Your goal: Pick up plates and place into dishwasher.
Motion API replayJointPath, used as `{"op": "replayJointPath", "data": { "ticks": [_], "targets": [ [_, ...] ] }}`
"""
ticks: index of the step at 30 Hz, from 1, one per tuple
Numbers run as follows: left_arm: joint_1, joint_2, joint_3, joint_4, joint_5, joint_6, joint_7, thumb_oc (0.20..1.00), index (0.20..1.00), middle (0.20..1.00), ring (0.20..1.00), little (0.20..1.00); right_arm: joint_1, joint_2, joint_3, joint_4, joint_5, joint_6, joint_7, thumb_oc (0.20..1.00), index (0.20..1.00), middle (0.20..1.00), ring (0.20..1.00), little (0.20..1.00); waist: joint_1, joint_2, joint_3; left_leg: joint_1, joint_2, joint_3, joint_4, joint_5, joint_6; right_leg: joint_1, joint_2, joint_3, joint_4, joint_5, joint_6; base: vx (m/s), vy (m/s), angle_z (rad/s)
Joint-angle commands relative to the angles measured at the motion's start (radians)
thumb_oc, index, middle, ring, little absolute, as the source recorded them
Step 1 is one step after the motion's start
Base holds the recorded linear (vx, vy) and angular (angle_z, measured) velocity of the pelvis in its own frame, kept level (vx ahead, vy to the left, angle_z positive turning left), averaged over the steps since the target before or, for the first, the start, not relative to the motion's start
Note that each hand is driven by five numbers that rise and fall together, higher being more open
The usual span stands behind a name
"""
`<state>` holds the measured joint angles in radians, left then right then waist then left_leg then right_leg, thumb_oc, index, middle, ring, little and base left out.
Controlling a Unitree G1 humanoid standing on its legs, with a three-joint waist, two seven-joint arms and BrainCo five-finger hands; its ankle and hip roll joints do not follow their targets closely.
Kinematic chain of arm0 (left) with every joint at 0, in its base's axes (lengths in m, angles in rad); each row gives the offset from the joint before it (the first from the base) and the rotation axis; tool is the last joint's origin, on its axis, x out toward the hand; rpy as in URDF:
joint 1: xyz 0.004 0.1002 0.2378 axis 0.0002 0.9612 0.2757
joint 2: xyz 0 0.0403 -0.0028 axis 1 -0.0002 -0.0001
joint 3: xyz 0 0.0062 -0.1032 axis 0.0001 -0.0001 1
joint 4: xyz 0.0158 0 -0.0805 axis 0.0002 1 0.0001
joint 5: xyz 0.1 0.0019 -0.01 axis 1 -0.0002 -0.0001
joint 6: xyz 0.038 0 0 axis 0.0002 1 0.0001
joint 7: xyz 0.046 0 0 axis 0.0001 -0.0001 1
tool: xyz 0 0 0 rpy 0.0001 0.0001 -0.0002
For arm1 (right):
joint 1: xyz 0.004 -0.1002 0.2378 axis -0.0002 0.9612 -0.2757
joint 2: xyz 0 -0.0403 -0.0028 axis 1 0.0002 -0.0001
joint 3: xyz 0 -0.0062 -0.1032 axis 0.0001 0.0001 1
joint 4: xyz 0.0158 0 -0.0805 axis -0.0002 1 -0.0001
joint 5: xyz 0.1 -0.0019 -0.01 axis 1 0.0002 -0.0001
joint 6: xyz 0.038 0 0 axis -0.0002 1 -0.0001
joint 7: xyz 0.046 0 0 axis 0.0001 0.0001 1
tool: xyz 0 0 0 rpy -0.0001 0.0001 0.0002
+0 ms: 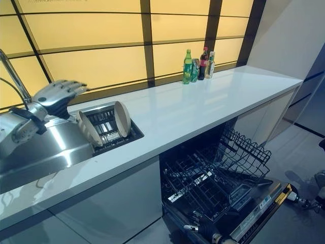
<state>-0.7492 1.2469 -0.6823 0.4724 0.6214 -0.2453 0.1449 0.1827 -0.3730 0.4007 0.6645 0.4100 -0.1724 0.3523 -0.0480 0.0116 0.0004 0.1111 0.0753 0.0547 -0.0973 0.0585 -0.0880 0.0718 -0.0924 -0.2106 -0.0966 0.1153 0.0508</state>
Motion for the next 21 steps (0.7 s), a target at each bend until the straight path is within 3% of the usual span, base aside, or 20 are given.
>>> {"op": "replayJointPath", "data": {
  "ticks": [1,6,21],
  "targets": [
    [-0.201,0.049,0.005,0.111,0.076,0.099,-0.024,1.000,1.000,1.000,1.000,1.000,-0.077,-0.054,0.002,-0.120,0.051,-0.023,0.002,1.000,1.000,1.000,1.000,1.000,-0.019,0.054,0.140,-0.037,-0.035,0.048,0.010,-0.086,0.028,0.013,-0.055,0.023,0.009,-0.099,0.106,-0.03,0.089,-0.01],
    [-0.226,0.018,-0.009,0.180,0.125,0.135,-0.006,1.000,1.000,1.000,1.000,1.000,-0.092,-0.065,0.004,-0.132,0.049,-0.021,-0.004,1.000,1.000,1.000,1.000,1.000,-0.029,0.055,0.160,-0.051,-0.038,0.051,0.010,-0.083,0.028,-0.006,-0.055,0.029,0.009,-0.095,0.105,-0.02,0.056,-0.01],
    [-0.241,-0.058,-0.059,0.245,0.273,0.092,0.066,1.000,1.000,1.000,1.000,1.000,-0.134,-0.080,-0.023,-0.105,0.045,-0.023,-0.029,1.000,1.000,1.000,1.000,1.000,-0.050,0.039,0.219,-0.084,-0.034,0.061,0.010,-0.074,0.021,-0.045,-0.053,0.047,0.009,-0.083,0.105,-0.02,0.024,-0.03]
  ]
}}
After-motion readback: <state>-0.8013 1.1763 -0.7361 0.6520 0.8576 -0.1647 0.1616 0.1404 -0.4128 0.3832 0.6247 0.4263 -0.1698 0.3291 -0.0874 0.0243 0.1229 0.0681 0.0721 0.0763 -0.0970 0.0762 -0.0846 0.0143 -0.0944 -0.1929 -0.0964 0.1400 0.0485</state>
